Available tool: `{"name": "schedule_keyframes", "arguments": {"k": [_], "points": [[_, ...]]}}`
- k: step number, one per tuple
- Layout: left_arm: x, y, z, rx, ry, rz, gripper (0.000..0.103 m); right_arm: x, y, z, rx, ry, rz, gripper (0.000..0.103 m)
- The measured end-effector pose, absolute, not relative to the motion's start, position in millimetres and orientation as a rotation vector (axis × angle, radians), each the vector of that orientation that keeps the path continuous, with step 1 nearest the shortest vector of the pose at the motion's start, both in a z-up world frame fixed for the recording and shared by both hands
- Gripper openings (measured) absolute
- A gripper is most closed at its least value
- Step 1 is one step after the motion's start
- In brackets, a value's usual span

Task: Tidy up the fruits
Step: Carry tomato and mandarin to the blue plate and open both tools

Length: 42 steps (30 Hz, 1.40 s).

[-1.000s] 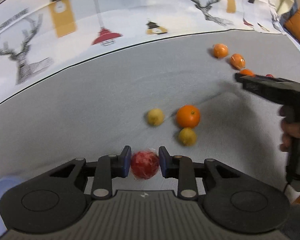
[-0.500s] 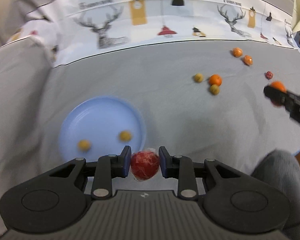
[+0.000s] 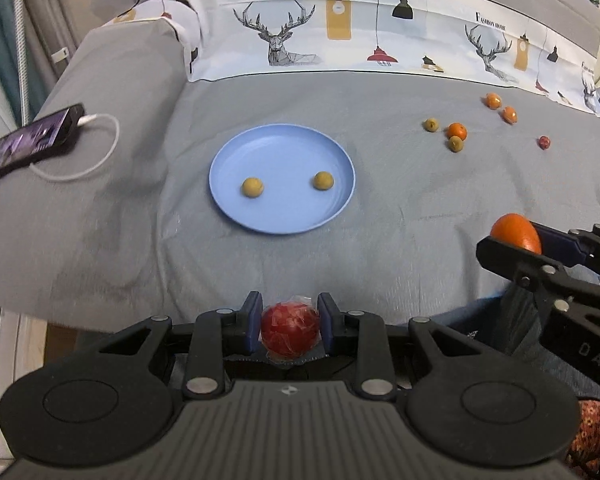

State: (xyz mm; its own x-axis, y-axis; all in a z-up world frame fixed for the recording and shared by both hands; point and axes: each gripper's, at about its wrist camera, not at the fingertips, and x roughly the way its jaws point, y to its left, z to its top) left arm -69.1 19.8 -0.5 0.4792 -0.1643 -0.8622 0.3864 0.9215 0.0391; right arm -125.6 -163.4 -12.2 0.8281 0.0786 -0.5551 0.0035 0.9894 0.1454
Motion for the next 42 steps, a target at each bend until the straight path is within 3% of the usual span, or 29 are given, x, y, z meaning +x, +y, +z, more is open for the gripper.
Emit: {"name": "schedule_keyframes", "arguments": {"k": [42], "points": [[-37.7, 40.8, -10.2, 0.141, 1.029, -0.319, 0.033, -100.3, -146.2, -15.8, 0.089, 0.634, 0.012, 0.036]]}}
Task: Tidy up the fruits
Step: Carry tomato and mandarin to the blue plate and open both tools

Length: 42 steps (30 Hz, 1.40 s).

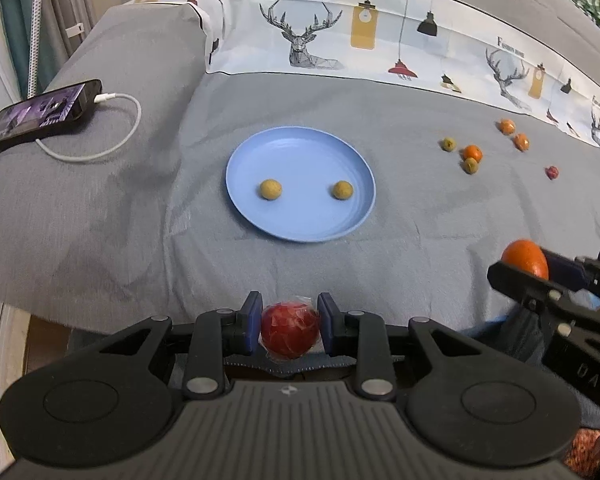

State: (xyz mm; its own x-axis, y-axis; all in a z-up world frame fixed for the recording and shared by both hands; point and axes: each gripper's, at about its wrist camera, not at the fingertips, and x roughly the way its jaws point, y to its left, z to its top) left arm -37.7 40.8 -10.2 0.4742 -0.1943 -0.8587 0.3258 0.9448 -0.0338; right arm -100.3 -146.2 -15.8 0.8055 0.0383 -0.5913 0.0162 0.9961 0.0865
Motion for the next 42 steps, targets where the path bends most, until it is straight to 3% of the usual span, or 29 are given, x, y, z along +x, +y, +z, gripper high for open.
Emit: {"name": "schedule_keyframes", "arguments": {"k": [13, 31, 33, 35, 36, 37, 42], "points": [[47.0, 19.8, -31.6, 0.135, 1.059, -0.283, 0.033, -26.2, -151.6, -43.7, 0.086, 0.692, 0.017, 0.036], [150.6, -15.4, -128.0, 0.206, 1.117, -0.260, 0.033, 103.2, -136.7, -125.9, -0.048, 0.832, 0.079, 0.037], [152.6, -13.6, -127.8, 0.198, 1.104, -0.267, 0.042, 109.3, -134.3, -130.0, -0.073, 0.839, 0.096, 0.038], [150.4, -10.1, -120.3, 0.178, 1.075, -0.276, 0.091, 112.3, -133.9, -127.9, -0.081, 0.845, 0.110, 0.049], [147.3, -7.7, -114.1, 0.163, 1.048, -0.275, 0.099, 111.7, -135.0, -124.3, -0.082, 0.834, 0.098, 0.067], [142.1, -4.4, -107.1, 0.148, 1.017, -0.272, 0.103, 108.5, -136.1, -119.6, -0.083, 0.816, 0.081, 0.076], [111.9, 10.3, -85.2, 0.174, 1.025, -0.246, 0.103, 75.7, -154.1, -96.9, -0.019, 0.832, 0.054, 0.090]]}}
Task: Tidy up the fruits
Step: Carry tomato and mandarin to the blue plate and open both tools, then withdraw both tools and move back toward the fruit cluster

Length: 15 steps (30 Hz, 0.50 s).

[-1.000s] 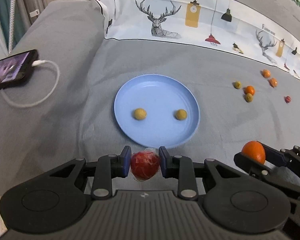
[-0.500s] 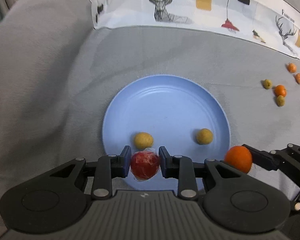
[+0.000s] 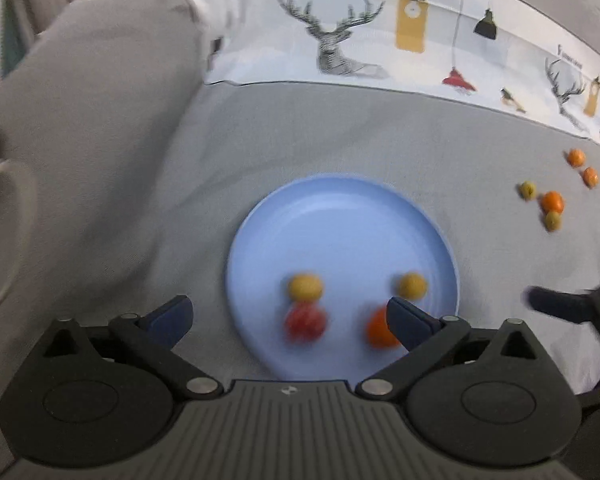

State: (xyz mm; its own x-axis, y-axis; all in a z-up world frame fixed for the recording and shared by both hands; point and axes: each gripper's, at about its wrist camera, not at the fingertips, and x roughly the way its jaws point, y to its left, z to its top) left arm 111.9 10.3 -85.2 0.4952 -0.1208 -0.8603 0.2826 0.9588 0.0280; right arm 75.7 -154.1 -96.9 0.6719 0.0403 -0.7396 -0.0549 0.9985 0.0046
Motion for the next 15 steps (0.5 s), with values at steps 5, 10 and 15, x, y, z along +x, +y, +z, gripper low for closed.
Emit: {"name": "schedule_keyframes", "arguments": {"k": [5, 10, 15], "points": [[61.1, 28.3, -73.6, 0.214, 1.092, -0.171, 0.103, 23.0, -167.5, -82.5, 0.125, 0.892, 0.018, 0.094], [12.5, 43.2, -59.2, 0.210, 1.091, -0.150, 0.103, -28.1, -157.3, -56.5, 0.169, 0.808, -0.005, 0.098], [-21.1, 43.0, -43.1, 0.226, 1.039, -0.170, 0.103, -62.6, -142.7, -35.0, 0.140, 0.715, 0.015, 0.100]]}}
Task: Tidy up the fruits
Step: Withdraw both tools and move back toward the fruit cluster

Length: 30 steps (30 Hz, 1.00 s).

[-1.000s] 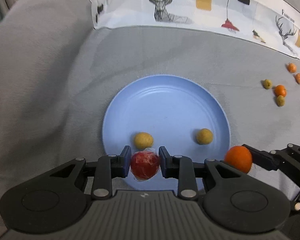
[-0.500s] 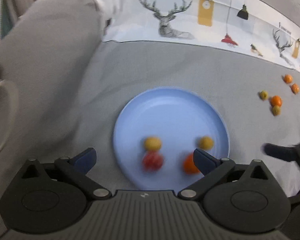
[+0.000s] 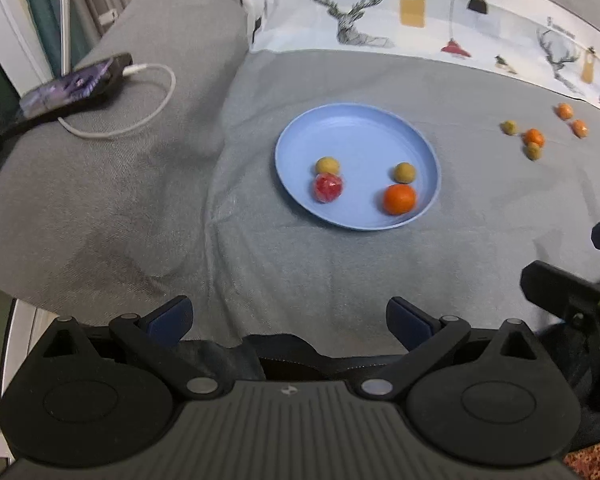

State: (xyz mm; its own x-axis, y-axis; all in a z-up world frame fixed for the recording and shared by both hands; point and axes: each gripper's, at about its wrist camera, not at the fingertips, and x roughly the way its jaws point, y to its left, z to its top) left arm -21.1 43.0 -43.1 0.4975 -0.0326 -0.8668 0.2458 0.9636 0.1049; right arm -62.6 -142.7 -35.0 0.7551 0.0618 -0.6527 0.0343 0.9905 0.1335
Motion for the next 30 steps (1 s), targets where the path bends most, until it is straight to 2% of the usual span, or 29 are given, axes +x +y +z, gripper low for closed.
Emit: {"name": "schedule_keyframes", "arguments": {"k": [14, 30], "points": [[-62.9, 39.1, -11.1, 0.226, 0.923, -0.180, 0.103, -110.5, -137.1, -13.2, 0.127, 0.621, 0.009, 0.102], [-67.4, 30.8, -12.3, 0.260, 0.923, -0.195, 0.103, -114.8, -137.3, -15.4, 0.143, 0.617, 0.008, 0.102]]}}
